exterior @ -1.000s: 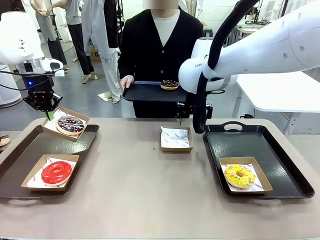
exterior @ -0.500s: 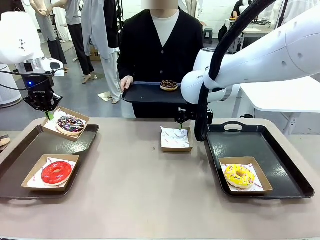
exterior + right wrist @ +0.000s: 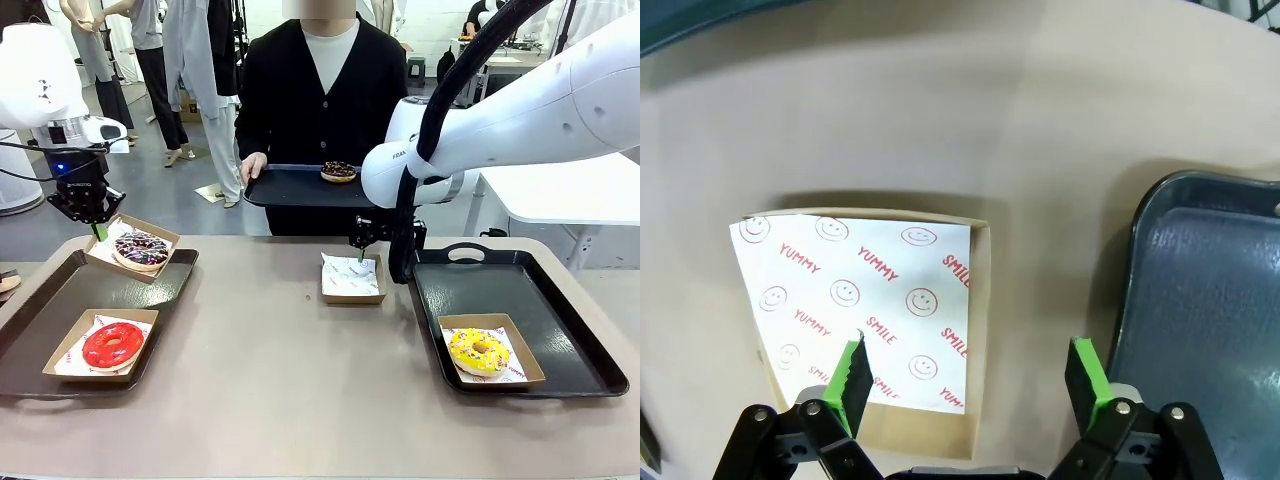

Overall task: Individually package the donuts and arrange them on the tray.
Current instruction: Place the picked Paper togo box on the Handle tray while simultaneously picking up another Paper togo box from the table with the other hand.

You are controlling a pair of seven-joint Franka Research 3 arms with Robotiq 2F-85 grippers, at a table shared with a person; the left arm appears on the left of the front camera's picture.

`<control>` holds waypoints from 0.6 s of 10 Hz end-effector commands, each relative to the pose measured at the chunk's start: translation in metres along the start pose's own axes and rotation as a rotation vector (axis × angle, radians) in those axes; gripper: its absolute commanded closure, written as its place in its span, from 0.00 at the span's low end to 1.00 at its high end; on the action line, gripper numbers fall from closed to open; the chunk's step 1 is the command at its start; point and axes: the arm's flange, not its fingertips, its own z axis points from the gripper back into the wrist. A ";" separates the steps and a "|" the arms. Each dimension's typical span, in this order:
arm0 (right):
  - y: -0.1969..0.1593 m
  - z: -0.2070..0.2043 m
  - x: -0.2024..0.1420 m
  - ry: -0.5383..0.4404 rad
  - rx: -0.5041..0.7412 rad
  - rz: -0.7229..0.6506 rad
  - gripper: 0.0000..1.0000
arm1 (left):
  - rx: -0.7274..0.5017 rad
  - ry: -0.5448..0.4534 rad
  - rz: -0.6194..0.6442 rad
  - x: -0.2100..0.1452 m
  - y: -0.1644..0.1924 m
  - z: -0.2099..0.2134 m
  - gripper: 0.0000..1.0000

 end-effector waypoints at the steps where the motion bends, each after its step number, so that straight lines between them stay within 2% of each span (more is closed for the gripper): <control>1: 0.003 -0.008 -0.004 -0.007 -0.025 -0.010 0.00 | -0.002 0.001 -0.017 0.005 -0.008 -0.007 0.99; 6: 0.005 -0.037 -0.002 0.019 -0.039 -0.020 0.00 | -0.014 0.005 -0.018 0.011 -0.012 -0.024 0.99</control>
